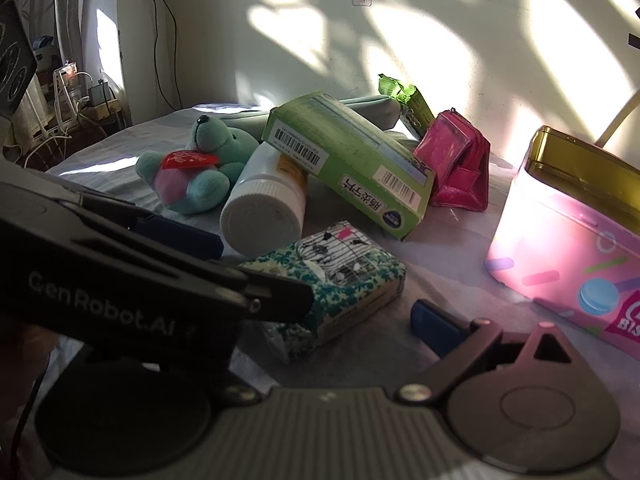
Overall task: Organize objects
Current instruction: 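Carry the tissue pack into the pink tin and open the right gripper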
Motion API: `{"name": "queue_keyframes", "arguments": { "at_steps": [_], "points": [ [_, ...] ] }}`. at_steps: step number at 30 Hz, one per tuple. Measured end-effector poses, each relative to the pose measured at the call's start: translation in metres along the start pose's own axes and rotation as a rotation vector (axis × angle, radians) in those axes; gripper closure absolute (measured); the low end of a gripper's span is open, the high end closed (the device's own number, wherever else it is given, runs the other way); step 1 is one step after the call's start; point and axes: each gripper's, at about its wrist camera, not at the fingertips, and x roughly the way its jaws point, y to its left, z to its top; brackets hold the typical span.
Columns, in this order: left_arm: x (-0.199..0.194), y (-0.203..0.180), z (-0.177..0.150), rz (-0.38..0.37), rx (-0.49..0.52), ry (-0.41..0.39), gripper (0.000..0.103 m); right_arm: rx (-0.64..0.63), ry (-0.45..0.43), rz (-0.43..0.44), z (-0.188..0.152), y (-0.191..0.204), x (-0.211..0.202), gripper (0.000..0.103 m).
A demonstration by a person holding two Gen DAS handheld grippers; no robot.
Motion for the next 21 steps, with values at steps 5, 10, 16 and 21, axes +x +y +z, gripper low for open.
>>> {"name": "queue_keyframes", "arguments": {
  "at_steps": [5,10,16,21],
  "points": [
    [0.002,0.000,-0.002,-0.025,-0.002,-0.002,0.026,-0.005,-0.003,0.001,0.000,0.001,0.000,0.009],
    [-0.001,-0.003,-0.003,-0.101,0.005,0.000,0.056,-0.051,-0.042,0.027,-0.001,0.008,-0.006,0.035],
    [-0.013,-0.018,0.004,-0.094,0.062,-0.051,0.058,-0.059,-0.129,-0.009,-0.003,0.010,-0.024,0.042],
    [-0.019,-0.049,0.030,-0.149,0.145,-0.140,0.058,-0.049,-0.258,-0.106,0.006,-0.011,-0.057,0.042]
  ]
}}
